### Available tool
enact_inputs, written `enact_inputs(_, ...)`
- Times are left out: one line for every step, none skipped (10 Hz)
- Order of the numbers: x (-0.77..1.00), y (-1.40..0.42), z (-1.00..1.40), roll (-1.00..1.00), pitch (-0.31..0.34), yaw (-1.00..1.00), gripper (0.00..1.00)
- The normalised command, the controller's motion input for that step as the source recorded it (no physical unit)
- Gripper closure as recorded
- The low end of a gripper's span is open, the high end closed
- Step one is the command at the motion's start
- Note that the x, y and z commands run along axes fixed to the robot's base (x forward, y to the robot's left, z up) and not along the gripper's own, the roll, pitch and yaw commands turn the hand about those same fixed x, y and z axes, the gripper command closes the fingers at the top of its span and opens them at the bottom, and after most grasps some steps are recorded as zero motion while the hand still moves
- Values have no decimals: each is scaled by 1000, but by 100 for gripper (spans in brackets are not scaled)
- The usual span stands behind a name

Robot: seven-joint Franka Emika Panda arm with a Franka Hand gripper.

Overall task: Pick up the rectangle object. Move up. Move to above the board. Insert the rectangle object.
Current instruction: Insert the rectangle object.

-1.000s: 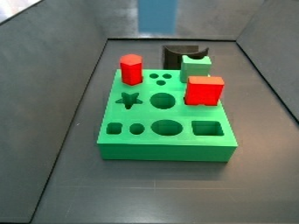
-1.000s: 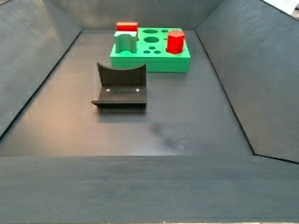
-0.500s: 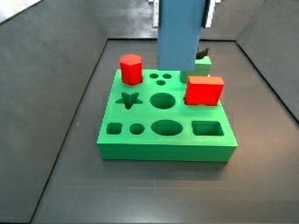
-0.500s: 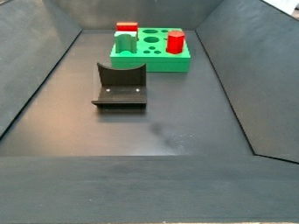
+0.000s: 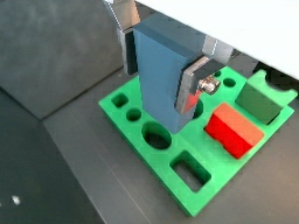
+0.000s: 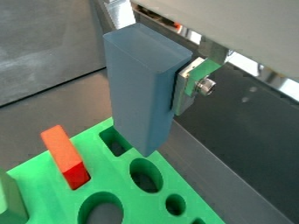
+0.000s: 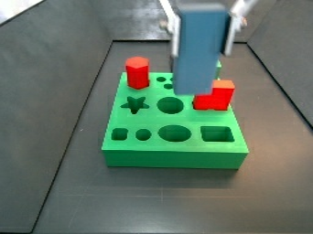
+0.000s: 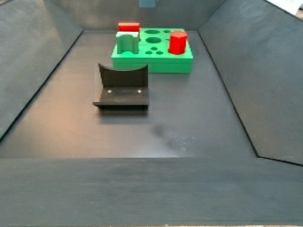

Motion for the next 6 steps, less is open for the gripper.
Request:
enact_inputs(583,-251,-394,141,0,97,100)
enact_inputs(811,-246,-406,163,0,9,100)
enact_inputs(860,-231,-394,131,0,0,100)
enact_inputs(877,-137,-357,106,11,0,100)
enact_inputs(806,-51,-349,107,11,0,100)
enact_inputs(680,0,-331,99,6,0,100)
